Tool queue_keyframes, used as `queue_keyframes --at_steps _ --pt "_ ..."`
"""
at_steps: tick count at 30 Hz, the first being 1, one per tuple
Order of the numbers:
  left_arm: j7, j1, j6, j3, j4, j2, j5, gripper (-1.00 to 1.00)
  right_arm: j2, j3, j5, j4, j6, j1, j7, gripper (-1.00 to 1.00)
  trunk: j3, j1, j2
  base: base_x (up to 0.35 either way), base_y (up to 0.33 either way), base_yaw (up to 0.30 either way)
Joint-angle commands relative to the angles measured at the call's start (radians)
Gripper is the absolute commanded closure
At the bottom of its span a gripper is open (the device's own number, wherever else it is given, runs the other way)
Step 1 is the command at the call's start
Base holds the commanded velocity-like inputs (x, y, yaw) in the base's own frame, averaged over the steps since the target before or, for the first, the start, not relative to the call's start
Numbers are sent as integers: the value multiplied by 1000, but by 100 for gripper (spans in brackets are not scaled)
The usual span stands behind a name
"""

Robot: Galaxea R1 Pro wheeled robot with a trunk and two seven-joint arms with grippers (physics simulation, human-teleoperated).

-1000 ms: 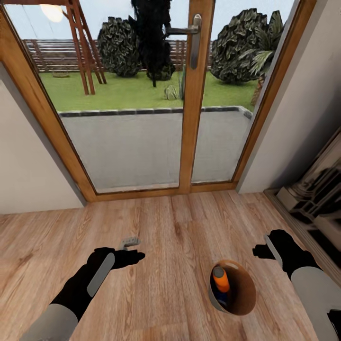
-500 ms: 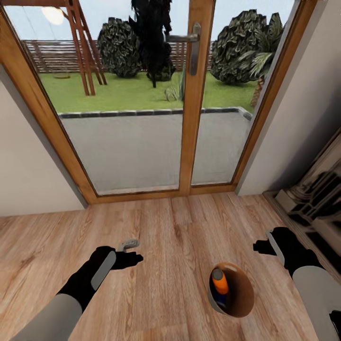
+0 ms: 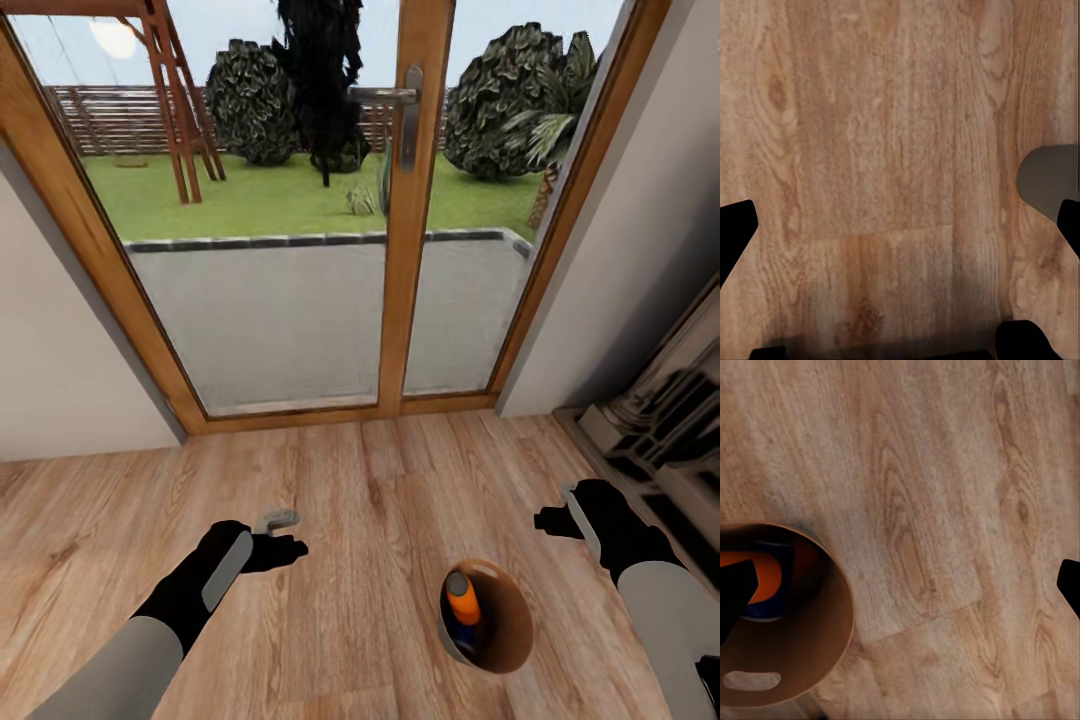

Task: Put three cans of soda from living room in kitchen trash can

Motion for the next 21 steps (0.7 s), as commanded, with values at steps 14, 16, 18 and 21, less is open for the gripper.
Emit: queue_keyframes --at_steps 14,16,18,21 --pt "0 0 -2 -4 1 -9 -1 -100 0 1 2 -1 1 0 -2 -100 44 -54 98 0 0 0" --pt "0 0 -2 -4 2 -12 -1 -100 1 2 2 -1 1 0 -2 -100 50 -61 112 0 0 0" --pt "0 0 -2 -4 2 -16 -1 -100 1 3 3 -1 1 0 -2 -100 56 -69 126 0 0 0" --pt "0 0 -2 -4 3 -19 -1 -100 1 5 5 -1 2 0 -3 -100 66 -81 147 0 0 0"
